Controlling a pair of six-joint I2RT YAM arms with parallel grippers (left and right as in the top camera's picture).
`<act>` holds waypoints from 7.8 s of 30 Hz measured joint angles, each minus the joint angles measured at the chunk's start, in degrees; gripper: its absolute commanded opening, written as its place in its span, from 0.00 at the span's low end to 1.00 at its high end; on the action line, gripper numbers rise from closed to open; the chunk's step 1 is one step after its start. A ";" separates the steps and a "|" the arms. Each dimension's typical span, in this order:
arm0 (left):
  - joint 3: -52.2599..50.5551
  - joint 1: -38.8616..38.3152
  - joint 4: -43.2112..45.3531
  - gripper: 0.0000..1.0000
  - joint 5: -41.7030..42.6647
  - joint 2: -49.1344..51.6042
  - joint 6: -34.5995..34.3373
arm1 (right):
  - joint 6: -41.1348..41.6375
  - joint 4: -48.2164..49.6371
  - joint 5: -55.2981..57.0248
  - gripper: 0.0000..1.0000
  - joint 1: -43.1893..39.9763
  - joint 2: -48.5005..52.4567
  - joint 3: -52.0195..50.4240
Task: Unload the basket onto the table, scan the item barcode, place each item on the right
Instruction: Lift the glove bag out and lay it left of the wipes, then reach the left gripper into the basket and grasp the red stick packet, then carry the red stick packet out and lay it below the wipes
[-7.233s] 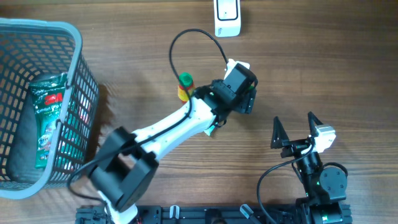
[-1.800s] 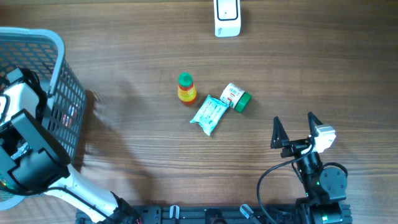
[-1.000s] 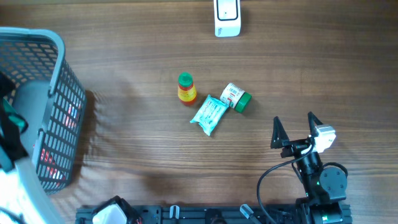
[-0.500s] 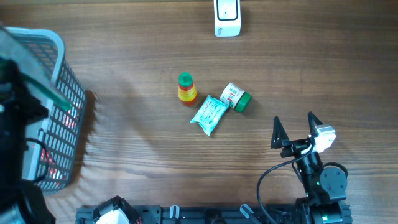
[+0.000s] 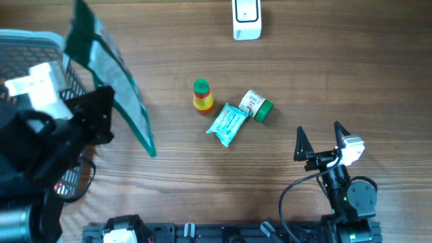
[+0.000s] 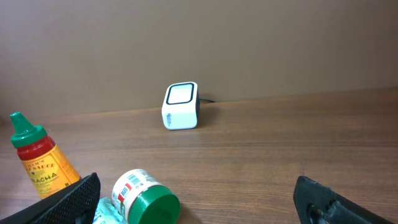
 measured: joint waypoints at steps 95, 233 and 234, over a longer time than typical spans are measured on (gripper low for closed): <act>-12.76 47.25 -3.63 1.00 -26.51 41.75 -1.16 | 0.00 0.00 0.00 1.00 0.37 0.00 0.00; -29.64 -57.00 39.43 1.00 -28.09 31.85 -14.01 | 0.00 0.00 0.00 1.00 0.37 0.00 0.00; -28.59 -57.00 38.71 1.00 -28.20 30.53 -13.75 | 0.00 0.00 0.00 1.00 0.37 0.00 0.00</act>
